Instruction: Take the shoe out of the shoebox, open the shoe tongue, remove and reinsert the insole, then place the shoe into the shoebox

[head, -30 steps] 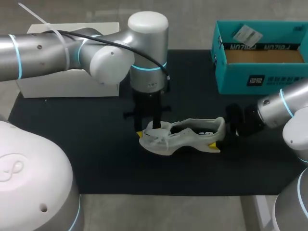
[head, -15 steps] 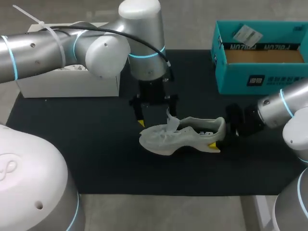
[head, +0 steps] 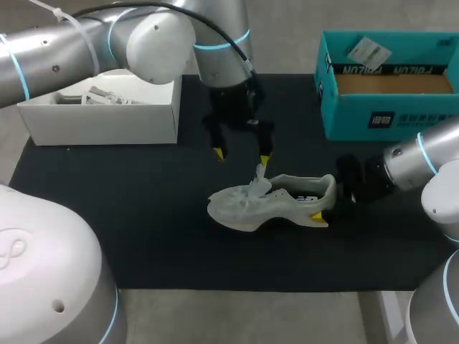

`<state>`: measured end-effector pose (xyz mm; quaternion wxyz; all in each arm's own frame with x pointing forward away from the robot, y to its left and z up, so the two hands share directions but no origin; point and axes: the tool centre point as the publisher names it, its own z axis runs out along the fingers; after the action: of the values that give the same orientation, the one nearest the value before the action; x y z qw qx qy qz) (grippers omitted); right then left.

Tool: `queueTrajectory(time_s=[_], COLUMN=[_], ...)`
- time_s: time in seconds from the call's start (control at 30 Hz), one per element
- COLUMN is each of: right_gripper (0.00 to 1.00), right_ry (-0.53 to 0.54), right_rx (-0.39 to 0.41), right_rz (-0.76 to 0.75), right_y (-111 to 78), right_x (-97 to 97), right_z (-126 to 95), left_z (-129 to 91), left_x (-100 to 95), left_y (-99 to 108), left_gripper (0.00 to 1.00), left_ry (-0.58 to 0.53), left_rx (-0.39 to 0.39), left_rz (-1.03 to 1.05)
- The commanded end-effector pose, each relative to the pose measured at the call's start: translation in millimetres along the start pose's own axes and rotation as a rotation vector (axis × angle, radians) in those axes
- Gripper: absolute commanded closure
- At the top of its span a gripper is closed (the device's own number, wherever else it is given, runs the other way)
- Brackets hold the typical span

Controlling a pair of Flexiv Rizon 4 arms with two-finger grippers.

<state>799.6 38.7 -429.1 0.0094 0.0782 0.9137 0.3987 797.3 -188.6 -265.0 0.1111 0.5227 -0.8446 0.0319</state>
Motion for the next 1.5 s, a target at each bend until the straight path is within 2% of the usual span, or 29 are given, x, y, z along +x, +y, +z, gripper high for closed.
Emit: queueTrajectory(time_s=[0.03, 0.27, 0.6, 0.97, 1.0, 1.03, 1.1, 1.13, 1.2, 1.23, 1.27, 1.3, 1.33, 1.5], right_gripper=[1.0, 1.0, 1.0, 1.0, 1.0, 1.0, 1.0, 1.0, 1.0, 1.0, 1.0, 1.0, 1.0, 1.0], right_ry=[-0.002, -0.002, -0.002, -0.002, -0.002, -0.002, -0.002, -0.002, -0.002, -0.002, -0.002, -0.002, -0.002, -0.002], right_rx=[0.003, 0.003, 0.003, 0.003, 0.003, 0.003, 0.003, 0.003, 0.003, 0.003, 0.003, 0.003, 0.003, 0.003], right_rz=[0.0, 0.0, 0.0, 0.0, 0.0, 0.0, 0.0, 0.0, 0.0, 0.0, 0.0, 0.0, 0.0, 0.0], right_y=[0.6, 0.6, 0.6, 0.6, 0.6, 0.6, 0.6, 0.6, 0.6, 0.6, 0.6, 0.6, 0.6, 0.6], right_x=[0.8, 0.8, 0.8, 0.8, 0.8, 0.8, 0.8, 0.8, 0.8, 0.8, 0.8, 0.8, 0.8, 0.8], right_z=[0, 0, 0, 0, 0, 0, 0, 0, 0, 0, 0, 0, 0, 0], left_z=[-23, -39, -50, -50, -50, -47, -44, -41, -37, -35, -33, -30, -28, -21], left_x=[7.6, 34.4, 40.7, 40.7, 41.3, 42.6, 45.0, 46.5, 49.4, 50.8, 51.1, 50.9, 51.3, 52.0], left_y=[1, 6, 7, 7, 11, 12, 13, 12, 10, 10, 9, 7, 6, 2], left_gripper=[0.0, 0.0, 0.0, 0.0, 0.0, 0.0, 0.0, 0.0, 0.0, 0.0, 0.33, 0.83, 1.0, 1.0], left_ry=[0.146, -0.047, -0.218, -0.218, -0.272, -0.308, -0.27, -0.293, -0.296, -0.323, -0.314, -0.317, -0.325, -0.325], left_rx=[-0.147, -0.221, -0.233, -0.233, -0.176, -0.156, -0.077, -0.097, -0.069, -0.102, -0.076, -0.085, -0.086, -0.085], left_rz=[1.062, 1.293, 1.605, 1.605, 1.558, 1.529, 1.482, 1.472, 1.438, 1.409, 1.384, 1.383, 1.36, 1.28])
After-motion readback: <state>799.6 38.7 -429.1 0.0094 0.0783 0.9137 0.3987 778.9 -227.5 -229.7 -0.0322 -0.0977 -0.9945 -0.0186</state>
